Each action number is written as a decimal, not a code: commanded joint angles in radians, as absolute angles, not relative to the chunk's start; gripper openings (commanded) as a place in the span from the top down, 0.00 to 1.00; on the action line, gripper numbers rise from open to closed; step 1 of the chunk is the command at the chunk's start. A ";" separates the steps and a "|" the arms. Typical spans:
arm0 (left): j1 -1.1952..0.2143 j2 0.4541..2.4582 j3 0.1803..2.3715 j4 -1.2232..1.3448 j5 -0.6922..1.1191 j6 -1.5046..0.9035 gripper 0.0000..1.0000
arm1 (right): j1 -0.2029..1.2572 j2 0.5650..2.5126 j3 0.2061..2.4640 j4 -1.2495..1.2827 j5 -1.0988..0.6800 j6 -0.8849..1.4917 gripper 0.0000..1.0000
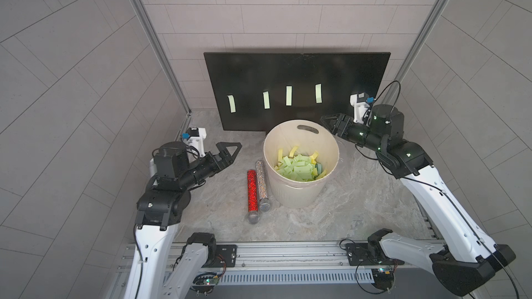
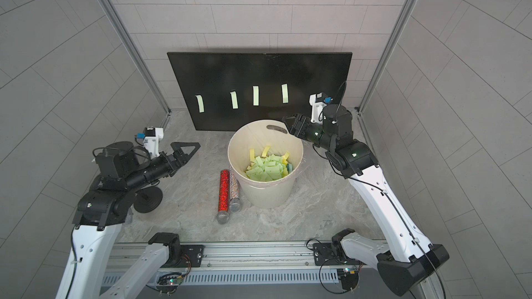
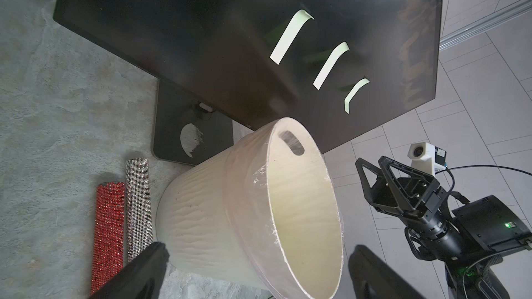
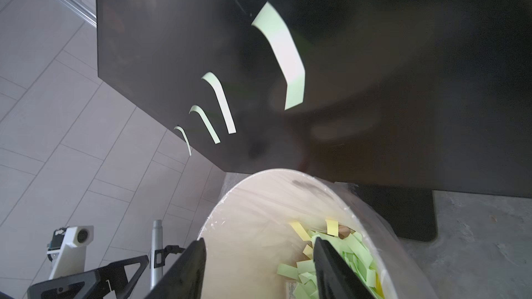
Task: Remove the sticky note from the monitor
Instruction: Place the sticky note in the trash bin, then tear off the sticky note from the monitor.
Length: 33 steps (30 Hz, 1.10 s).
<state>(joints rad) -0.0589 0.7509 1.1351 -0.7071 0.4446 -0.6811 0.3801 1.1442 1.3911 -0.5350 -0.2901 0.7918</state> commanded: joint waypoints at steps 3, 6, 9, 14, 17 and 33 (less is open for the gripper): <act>-0.057 0.746 1.118 -0.691 0.439 -0.661 0.00 | 0.320 1.175 1.377 -0.436 -0.370 0.881 0.38; -0.057 0.747 1.119 -0.687 0.438 -0.661 0.00 | 0.300 1.195 1.377 -0.404 -0.382 0.911 0.38; -0.058 0.748 1.121 -0.685 0.435 -0.659 0.00 | 0.291 1.224 1.382 -0.375 -0.389 0.933 0.38; -0.058 0.752 1.124 -0.685 0.431 -0.653 0.00 | 0.286 1.276 1.400 -0.341 -0.397 0.961 0.38; -0.058 0.755 1.128 -0.685 0.430 -0.648 0.00 | 0.284 1.299 1.406 -0.324 -0.399 0.975 0.38; -0.058 0.761 1.116 -0.666 0.434 -0.645 0.00 | 0.284 1.397 1.449 -0.232 -0.417 1.031 0.45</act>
